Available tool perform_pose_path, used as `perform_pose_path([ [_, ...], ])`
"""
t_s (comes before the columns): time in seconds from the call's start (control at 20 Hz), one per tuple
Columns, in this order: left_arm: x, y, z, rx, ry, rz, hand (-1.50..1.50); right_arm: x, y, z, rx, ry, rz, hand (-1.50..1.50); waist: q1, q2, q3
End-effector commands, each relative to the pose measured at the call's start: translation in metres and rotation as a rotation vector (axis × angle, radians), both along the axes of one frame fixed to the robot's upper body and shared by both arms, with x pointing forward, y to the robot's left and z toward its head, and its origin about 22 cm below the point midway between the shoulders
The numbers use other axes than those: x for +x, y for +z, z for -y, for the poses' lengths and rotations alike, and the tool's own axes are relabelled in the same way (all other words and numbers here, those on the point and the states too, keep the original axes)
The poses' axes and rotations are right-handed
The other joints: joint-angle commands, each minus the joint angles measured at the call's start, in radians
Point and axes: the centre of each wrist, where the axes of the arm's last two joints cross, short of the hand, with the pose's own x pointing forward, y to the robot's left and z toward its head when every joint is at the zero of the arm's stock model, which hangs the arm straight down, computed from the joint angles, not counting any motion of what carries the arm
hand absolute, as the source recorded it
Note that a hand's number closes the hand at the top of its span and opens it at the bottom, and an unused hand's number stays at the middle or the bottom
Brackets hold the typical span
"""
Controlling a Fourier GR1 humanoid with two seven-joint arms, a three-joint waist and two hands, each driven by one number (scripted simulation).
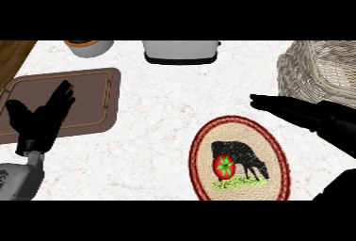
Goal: Pick the tomato from the placemat and place it in the basket
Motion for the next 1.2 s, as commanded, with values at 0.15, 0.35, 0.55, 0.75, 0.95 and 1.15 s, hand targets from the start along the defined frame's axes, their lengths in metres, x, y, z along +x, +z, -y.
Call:
perform_pose_path([
  [0.15, 0.005, -0.006, -0.01, -0.011, -0.006, -0.001, 0.0, -0.015, -0.06, -0.033, 0.077, -0.011, 0.045, -1.5, 0.001, 0.001, 0.0],
  [0.35, -0.002, -0.004, -0.017, -0.001, -0.002, 0.006, 0.0, -0.003, -0.107, -0.026, 0.127, -0.016, 0.038, -1.5, 0.003, 0.001, 0.0],
  [0.55, 0.013, 0.004, -0.008, -0.005, -0.01, -0.022, 0.0, 0.017, -0.129, -0.045, 0.184, -0.034, 0.003, -1.5, 0.001, 0.0, -0.001],
  [0.75, 0.013, 0.014, 0.003, -0.007, -0.003, -0.006, 0.0, 0.024, -0.157, -0.074, 0.059, -0.019, -0.001, -1.5, 0.004, 0.0, -0.001],
  [0.95, 0.021, 0.01, -0.007, 0.004, -0.018, -0.012, 0.0, 0.017, -0.185, -0.063, -0.003, -0.014, -0.047, -1.5, 0.0, 0.0, -0.001],
  [1.15, 0.003, 0.009, -0.009, 0.018, -0.017, 0.005, 0.0, 0.026, -0.18, -0.049, -0.056, -0.027, -0.043, -1.5, 0.002, -0.001, -0.001],
])
